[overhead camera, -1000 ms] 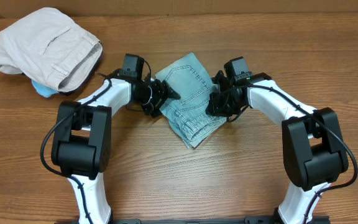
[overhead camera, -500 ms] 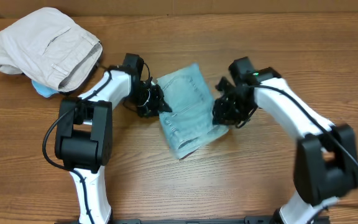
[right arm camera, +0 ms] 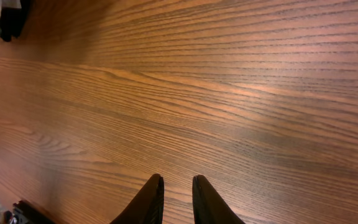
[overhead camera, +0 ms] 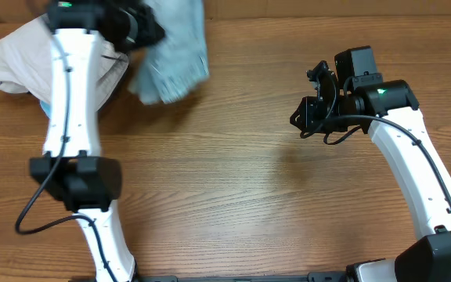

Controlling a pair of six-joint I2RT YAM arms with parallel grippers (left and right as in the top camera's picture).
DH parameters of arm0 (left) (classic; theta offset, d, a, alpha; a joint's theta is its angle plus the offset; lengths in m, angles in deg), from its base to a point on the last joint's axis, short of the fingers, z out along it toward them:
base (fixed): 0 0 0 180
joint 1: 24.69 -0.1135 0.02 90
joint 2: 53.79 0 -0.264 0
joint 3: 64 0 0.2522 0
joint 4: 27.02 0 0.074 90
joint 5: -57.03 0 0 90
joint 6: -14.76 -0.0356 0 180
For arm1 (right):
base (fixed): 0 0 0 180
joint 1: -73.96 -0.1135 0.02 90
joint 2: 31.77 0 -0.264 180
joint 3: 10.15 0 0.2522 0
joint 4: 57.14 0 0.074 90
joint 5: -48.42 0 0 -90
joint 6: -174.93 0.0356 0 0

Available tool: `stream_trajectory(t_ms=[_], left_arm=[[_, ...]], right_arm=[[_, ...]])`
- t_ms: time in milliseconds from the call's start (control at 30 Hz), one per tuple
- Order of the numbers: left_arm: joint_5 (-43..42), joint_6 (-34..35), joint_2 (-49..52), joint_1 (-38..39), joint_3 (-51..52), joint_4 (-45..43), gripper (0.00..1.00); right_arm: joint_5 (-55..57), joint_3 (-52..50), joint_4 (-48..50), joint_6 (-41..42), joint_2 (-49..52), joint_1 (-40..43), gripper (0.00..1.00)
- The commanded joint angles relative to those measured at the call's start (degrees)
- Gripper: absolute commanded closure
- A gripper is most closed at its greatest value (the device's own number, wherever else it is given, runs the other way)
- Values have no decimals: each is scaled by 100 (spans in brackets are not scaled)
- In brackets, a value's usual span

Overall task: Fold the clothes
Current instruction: 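Carry the jeans bundle with the left gripper onto the beige stack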

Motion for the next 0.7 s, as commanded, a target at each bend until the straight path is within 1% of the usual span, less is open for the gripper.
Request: stream_trajectory(t_ms=[0,67,167,267,300,333,367,400,433,500,667], left_arm=[[0,280,-101,-647,-210,-229,96],[-4,553,7,-1029,-162,-455,96],[-20,785,205,-1576,-11,-713,96],[-140,951,520,-2052,35,-726,96],[-179,966,664,-2188,35,-704,94],[-140,966,793,-2293,35,-680,82],[-44,970,922,-2387,35,-645,46],[26,1029,1060,-2468,35,-643,3],[-15,1099,1209,-2549,35,-660,0],[-179,1091,1399,-2664,35,-570,0],[2,931,1416,-2903,9,125,0]], right_arm=[[33,20,9,22,7,-15,81],[33,20,9,22,7,-15,80],[33,20,15,20,11,-15,80],[31,20,24,22,17,-15,80],[31,20,26,22,22,-15,80],[28,20,24,24,22,-15,80],[24,20,24,24,22,-15,80],[11,20,22,26,22,-15,80],[11,20,17,46,22,-15,80],[13,20,-9,44,22,-15,81],[13,20,-39,44,22,-15,81]])
